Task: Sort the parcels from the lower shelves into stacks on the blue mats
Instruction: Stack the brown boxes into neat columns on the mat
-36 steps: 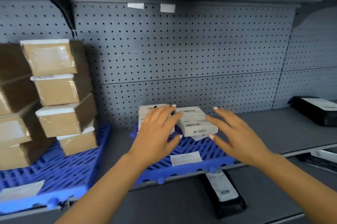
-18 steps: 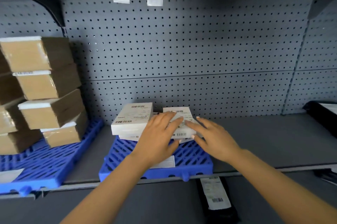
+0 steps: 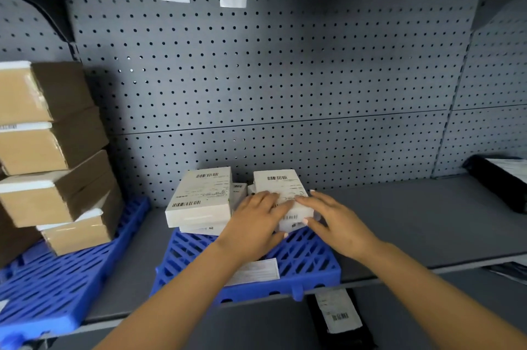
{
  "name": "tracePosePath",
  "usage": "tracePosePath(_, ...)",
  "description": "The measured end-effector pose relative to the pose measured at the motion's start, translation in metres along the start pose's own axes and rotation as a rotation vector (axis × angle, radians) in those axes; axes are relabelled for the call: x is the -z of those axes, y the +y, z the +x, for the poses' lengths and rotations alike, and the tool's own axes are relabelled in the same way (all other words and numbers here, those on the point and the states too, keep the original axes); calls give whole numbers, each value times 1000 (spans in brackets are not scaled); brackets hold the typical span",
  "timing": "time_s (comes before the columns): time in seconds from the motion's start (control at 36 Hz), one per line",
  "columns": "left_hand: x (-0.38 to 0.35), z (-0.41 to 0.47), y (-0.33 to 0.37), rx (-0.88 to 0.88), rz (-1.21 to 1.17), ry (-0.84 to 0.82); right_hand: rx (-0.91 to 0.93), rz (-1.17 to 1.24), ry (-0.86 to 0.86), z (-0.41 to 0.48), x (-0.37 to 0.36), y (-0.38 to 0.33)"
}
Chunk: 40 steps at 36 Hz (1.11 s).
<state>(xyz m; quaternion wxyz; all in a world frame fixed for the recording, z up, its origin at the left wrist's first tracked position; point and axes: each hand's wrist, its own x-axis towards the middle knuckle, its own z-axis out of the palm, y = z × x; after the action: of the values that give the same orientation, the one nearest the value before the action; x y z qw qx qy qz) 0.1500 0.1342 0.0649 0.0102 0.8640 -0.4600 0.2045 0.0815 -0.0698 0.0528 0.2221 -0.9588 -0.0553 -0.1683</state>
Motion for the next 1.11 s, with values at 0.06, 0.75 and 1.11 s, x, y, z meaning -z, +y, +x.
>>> tracePosePath(0.06, -2, 1, -6, -4, 7, -13, -5, 5, 4, 2, -3, 2)
tracePosePath(0.75, 1, 6, -24, 89, -100, -11, 4, -28, 118, 20, -9, -5)
tracePosePath(1.11, -13, 19, -20, 242, 6, -88, 137, 2, 28, 39, 1, 28)
